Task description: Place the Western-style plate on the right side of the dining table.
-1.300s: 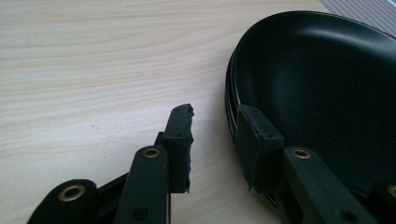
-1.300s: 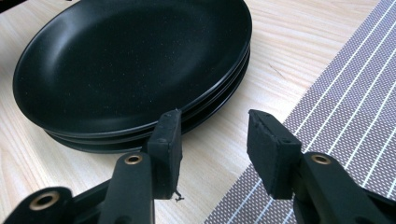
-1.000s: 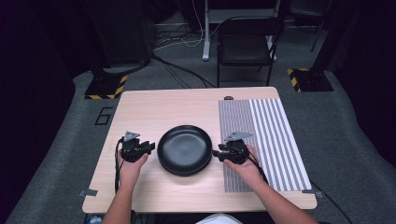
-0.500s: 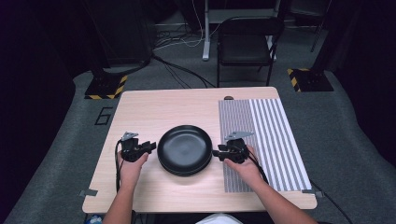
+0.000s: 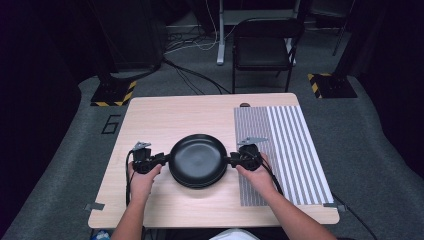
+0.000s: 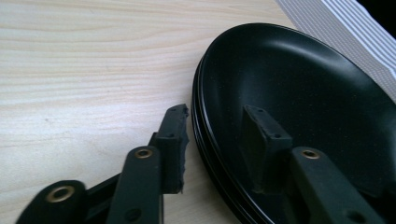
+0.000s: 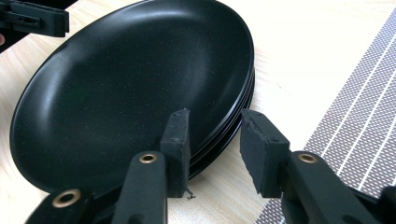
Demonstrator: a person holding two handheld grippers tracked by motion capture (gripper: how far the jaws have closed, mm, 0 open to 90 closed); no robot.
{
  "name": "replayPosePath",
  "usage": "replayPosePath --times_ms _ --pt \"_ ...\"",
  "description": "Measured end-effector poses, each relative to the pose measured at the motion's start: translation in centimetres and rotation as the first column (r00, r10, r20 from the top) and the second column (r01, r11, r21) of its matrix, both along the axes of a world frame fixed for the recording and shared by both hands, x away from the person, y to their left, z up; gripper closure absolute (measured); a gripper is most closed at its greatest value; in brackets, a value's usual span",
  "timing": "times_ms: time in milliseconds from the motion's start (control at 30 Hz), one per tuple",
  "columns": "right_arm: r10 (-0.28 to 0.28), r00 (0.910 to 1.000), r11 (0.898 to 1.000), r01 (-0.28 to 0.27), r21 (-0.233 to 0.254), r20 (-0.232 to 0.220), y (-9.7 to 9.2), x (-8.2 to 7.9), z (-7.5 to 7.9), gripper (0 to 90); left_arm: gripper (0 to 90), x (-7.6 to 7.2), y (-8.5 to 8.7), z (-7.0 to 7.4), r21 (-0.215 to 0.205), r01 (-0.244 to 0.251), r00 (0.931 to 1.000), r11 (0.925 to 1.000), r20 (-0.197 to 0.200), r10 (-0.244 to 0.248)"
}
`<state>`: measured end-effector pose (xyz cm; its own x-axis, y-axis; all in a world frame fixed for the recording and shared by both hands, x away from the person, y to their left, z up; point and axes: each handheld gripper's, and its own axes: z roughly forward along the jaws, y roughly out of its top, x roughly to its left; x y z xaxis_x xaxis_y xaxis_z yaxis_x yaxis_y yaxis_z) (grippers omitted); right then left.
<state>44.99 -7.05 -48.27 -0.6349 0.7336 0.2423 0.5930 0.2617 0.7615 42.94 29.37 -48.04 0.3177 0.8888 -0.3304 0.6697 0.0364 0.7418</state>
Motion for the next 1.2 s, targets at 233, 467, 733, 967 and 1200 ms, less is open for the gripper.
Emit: replayPosePath --times_ms 233,467,733,967,1200 --pt "-0.017 0.9996 1.000 0.017 0.001 -0.023 0.1 0.3 -0.1 64.9 68.3 0.1 0.2 -0.1 -0.024 -0.013 0.9997 0.9996 -0.019 0.013" --pt "-0.026 0.9985 1.000 0.027 0.011 -0.047 0.2 0.5 -0.2 66.0 70.2 0.2 0.3 -0.2 -0.053 -0.011 0.9989 0.9985 -0.047 0.008" --pt "-0.035 0.9969 0.999 0.037 0.023 -0.070 0.3 0.6 -0.3 65.4 73.0 0.2 0.0 -0.3 -0.062 0.004 0.9979 0.9981 -0.064 -0.008" --pt "-0.041 0.9947 0.998 0.045 0.039 -0.094 0.3 0.9 -0.6 64.5 73.8 0.2 -0.1 -0.3 -0.063 0.001 0.9972 0.9980 -0.074 -0.006" --pt "-0.038 0.9919 0.998 0.045 0.052 -0.121 0.3 1.2 -1.0 61.9 73.8 0.3 -0.1 -0.6 -0.065 0.005 0.9956 0.9978 -0.093 -0.011"
